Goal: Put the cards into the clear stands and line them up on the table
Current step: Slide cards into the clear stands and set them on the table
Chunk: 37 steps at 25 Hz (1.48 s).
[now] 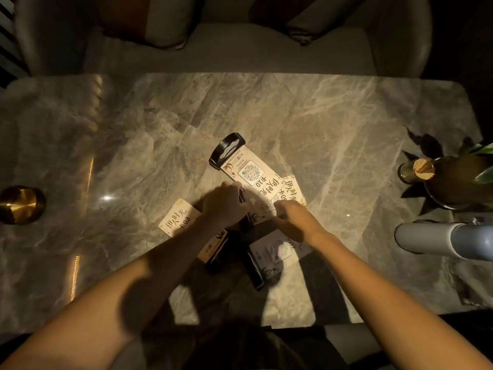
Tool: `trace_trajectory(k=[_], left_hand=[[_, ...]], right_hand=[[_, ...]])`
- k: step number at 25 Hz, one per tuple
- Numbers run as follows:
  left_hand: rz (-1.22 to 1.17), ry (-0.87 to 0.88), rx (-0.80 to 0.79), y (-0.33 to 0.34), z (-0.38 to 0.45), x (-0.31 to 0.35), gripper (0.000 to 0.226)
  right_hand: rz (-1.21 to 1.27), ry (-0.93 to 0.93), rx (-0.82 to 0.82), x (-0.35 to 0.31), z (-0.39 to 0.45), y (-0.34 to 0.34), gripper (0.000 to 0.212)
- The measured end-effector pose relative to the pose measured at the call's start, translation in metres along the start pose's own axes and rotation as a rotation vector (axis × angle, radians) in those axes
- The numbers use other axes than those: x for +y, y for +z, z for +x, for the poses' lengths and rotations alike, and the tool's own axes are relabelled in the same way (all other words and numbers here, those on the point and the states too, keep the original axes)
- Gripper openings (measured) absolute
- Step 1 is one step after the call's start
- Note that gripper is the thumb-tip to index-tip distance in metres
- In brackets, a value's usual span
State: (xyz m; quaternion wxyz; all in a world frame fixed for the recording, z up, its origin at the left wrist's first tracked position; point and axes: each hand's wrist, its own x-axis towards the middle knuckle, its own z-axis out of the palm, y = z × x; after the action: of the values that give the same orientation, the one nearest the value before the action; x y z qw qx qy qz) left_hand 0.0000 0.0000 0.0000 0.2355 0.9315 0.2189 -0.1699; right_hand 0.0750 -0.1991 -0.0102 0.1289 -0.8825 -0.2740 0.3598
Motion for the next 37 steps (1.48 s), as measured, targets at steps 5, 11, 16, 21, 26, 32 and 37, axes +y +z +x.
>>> trace_trajectory(k=[5,11,16,21,26,32,37], left_hand=[[-0.01,-0.011,0.324,-0.03,0.032,-0.003,0.08],[-0.277,-0.036,0.219,-0.046,0.065,-0.013,0.066],[-0.347,-0.071,0.188,-0.05,0.073,-0.023,0.052],[-0.423,-0.149,0.196,-0.054,0.076,-0.031,0.067],[-0.434,-0.216,0.151,-0.056,0.074,-0.042,0.063],[-0.639,-0.038,0.338,-0.092,0.074,-0.036,0.069],[-0.794,0.1,0.319,-0.121,0.063,-0.048,0.05]], right_hand=[[0.294,0.014,0.139,-0.014,0.016,-0.004,0.03],[1.183,0.488,0.19,-0.024,0.04,0.0,0.032],[1.408,0.657,0.152,-0.028,0.044,-0.015,0.04],[1.216,0.627,0.378,-0.04,0.057,-0.037,0.023],[1.102,0.343,0.5,-0.073,0.075,-0.1,0.016],[0.69,-0.051,0.415,-0.125,0.089,-0.145,0.01],[0.261,-0.295,0.335,-0.155,0.087,-0.136,0.018]])
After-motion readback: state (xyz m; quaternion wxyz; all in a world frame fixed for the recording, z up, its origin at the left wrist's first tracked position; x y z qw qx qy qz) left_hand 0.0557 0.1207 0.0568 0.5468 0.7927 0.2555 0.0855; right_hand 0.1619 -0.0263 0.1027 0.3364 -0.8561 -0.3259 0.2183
